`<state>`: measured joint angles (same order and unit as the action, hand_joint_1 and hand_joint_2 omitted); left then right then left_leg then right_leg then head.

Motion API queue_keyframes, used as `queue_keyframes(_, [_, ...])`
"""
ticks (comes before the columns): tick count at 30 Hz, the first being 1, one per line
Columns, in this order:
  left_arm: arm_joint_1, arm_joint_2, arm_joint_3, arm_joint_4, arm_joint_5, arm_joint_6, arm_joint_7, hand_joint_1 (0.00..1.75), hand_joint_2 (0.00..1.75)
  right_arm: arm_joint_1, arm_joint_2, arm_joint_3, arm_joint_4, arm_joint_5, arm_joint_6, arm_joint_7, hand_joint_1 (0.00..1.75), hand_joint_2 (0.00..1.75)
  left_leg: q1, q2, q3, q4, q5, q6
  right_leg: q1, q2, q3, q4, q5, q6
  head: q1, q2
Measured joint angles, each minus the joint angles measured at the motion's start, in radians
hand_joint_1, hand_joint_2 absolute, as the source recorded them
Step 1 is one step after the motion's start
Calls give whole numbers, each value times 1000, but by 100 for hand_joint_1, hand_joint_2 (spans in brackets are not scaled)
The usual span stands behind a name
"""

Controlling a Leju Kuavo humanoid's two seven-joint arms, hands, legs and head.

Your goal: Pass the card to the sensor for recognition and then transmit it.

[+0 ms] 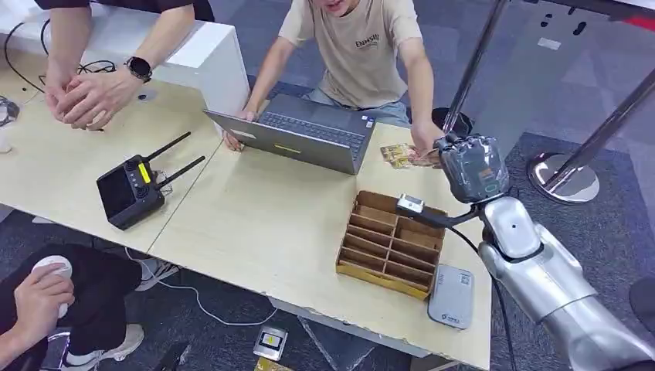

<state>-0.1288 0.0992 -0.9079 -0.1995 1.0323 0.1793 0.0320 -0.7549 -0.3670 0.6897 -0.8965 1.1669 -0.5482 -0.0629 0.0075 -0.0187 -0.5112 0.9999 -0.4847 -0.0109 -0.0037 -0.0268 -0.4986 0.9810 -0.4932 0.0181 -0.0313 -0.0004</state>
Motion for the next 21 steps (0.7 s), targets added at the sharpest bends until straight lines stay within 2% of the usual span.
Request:
queue_keyframes(7, [-1, 0, -2, 0, -3, 0, 0, 0, 175, 7, 4, -2, 5, -51, -17, 0, 175, 175, 0, 0, 0, 0, 0, 0, 0, 0, 0, 0, 0, 0, 0, 0])
queue_keyframes(13, [4, 0, -2, 0, 13, 5, -8, 0, 175, 71, 6, -53, -58, -248, -81, -3, 175, 175, 0, 0, 0, 0, 0, 0, 0, 0, 0, 0, 0, 0, 0, 0])
queue_keyframes(17, [8, -1, -2, 0, 22, 11, -8, 0, 175, 148, 7, -115, -178, -356, -47, -9, 175, 175, 0, 0, 0, 0, 0, 0, 0, 0, 0, 0, 0, 0, 0, 0])
queue_keyframes(21, [10, -1, -2, 0, 41, 19, -8, 0, 175, 234, 4, -177, -337, -464, 57, 2, 175, 175, 0, 0, 0, 0, 0, 0, 0, 0, 0, 0, 0, 0, 0, 0])
